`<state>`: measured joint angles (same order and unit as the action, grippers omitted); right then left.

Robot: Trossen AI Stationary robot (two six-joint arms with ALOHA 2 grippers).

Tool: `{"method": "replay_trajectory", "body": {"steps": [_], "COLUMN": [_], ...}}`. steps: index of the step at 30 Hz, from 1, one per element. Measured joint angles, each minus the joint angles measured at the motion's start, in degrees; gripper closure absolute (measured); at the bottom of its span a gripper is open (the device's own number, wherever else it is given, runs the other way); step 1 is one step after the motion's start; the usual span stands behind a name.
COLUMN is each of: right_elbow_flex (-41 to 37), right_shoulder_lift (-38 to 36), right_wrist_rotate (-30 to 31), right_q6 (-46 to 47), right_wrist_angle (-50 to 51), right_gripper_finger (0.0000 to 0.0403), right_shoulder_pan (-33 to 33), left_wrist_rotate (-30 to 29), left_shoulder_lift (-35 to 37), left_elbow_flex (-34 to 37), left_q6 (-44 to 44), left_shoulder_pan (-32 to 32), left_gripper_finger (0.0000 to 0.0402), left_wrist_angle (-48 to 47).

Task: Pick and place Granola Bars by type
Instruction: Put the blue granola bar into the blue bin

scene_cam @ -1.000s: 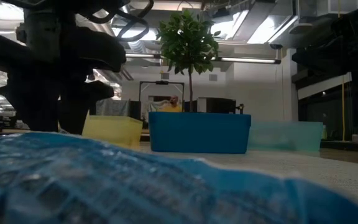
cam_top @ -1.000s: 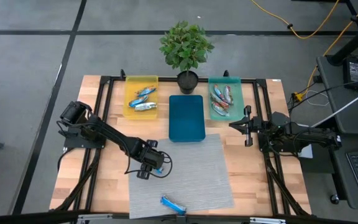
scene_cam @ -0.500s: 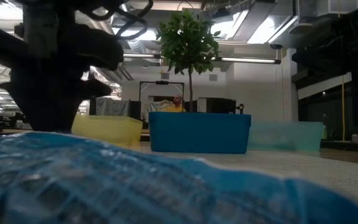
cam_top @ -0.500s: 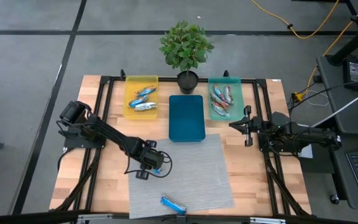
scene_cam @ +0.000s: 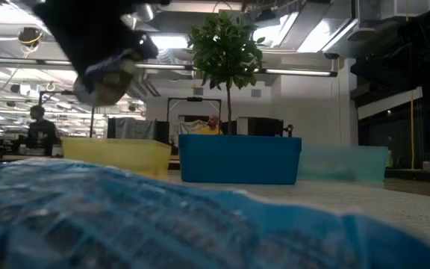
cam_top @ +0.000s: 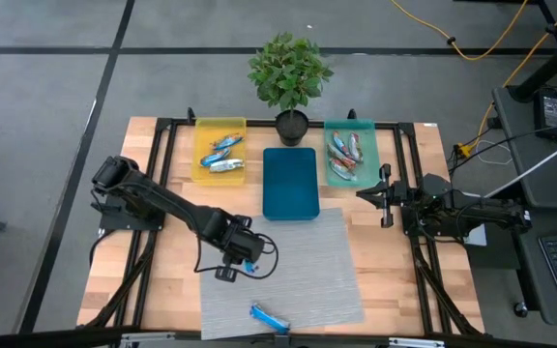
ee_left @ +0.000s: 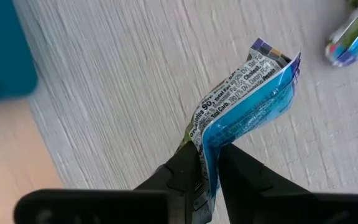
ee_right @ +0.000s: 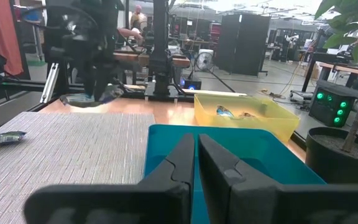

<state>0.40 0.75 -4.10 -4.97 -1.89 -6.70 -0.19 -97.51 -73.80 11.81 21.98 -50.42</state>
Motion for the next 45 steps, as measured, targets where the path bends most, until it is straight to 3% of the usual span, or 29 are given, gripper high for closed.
{"method": "replay_trajectory", "body": {"steps": [11, 16, 26, 36, 45], "right_elbow_flex": [0.0, 0.0, 0.0, 0.0, 0.0], "right_shoulder_lift": [0.0, -0.02, -0.01, 0.0, 0.0], "right_wrist_rotate": [0.0, 0.02, 0.01, 0.0, 0.0], "right_q6": [0.0, 0.0, 0.0, 0.0, 0.0], "right_wrist_angle": [-0.01, 0.0, 0.0, -0.02, -0.02], "right_gripper_finger": [0.0379, 0.0379, 0.0379, 0.0379, 0.0379], "right_shoulder_pan": [0.02, 0.02, 0.01, 0.02, 0.0], "left_wrist_rotate": [-1.96, -5.07, -4.8, -4.8, -2.19], "left_shoulder_lift": [-0.02, -0.02, -0.04, -0.56, -7.51], "left_elbow_flex": [-7.01, -10.77, -18.58, -20.56, -20.61], "left_q6": [-7.66, -11.37, -20.15, -22.96, -25.15], "left_shoulder_pan": [-4.29, -11.55, -26.84, -29.59, -31.63], "left_gripper_finger": [0.0348, 0.0348, 0.0348, 0.0348, 0.0348], "left_wrist_angle": [-0.67, -0.72, -0.79, -0.7, 5.68]}}
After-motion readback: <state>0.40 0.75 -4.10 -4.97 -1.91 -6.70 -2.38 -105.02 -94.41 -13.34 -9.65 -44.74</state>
